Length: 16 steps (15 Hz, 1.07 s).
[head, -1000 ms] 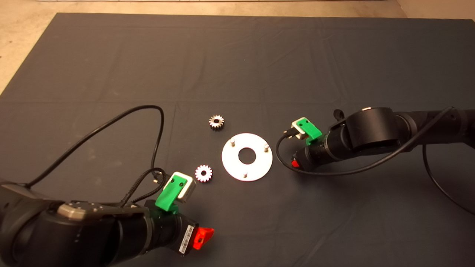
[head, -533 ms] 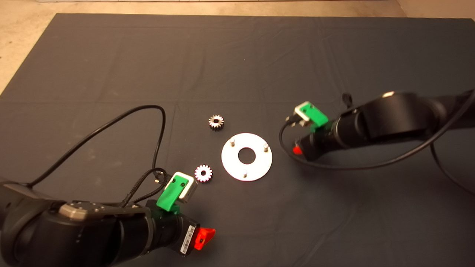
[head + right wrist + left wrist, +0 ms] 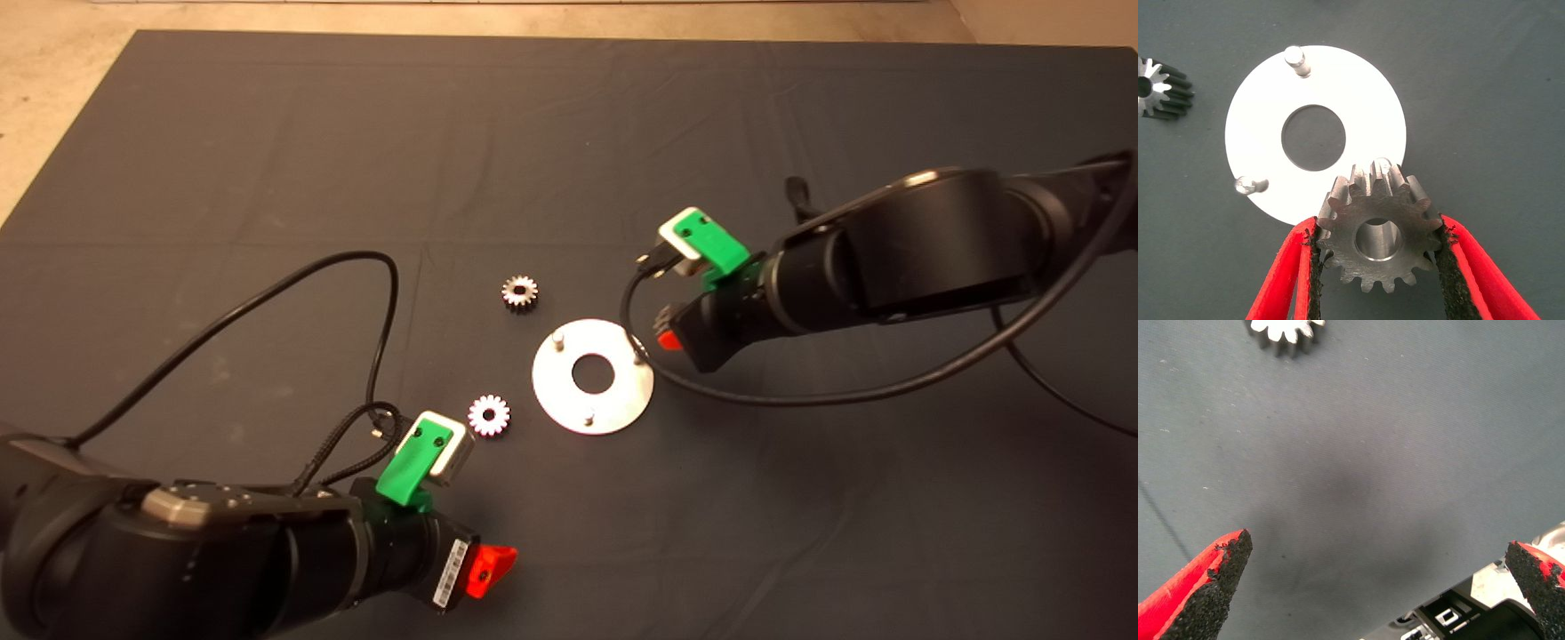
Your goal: Install three planetary gears onto the carrier pins
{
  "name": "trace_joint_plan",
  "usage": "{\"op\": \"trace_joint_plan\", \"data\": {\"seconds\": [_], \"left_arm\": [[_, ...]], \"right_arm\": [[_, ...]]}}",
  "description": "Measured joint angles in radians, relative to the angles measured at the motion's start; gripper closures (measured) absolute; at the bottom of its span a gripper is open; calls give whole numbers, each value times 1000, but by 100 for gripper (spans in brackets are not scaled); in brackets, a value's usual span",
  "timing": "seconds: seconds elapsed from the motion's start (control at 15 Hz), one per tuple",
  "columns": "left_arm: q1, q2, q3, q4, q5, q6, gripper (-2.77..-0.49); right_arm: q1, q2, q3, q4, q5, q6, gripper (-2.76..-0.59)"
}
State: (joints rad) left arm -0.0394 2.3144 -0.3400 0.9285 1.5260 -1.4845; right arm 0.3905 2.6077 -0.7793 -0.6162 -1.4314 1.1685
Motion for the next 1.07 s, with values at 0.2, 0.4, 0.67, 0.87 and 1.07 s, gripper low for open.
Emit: {"op": "trace_joint_plan", "data": {"seconds": [0.2,0.4,0.67,0.87,1.07], "left_arm": [[0,2,0,1,0,0,-276],[0,3,0,1,0,-2,-276],[0,7,0,1,1,-2,-276],[0,10,0,1,0,-2,-276],[0,10,0,1,1,-2,-276]], "right_arm": [[0,5,-34,9,-12,0,-94],[0,23,-55,19,-17,0,-94],[0,41,-85,44,-14,-1,-94],[0,58,-102,48,-21,-1,-94],[-10,71,-113,53,-19,-3,-94]]}}
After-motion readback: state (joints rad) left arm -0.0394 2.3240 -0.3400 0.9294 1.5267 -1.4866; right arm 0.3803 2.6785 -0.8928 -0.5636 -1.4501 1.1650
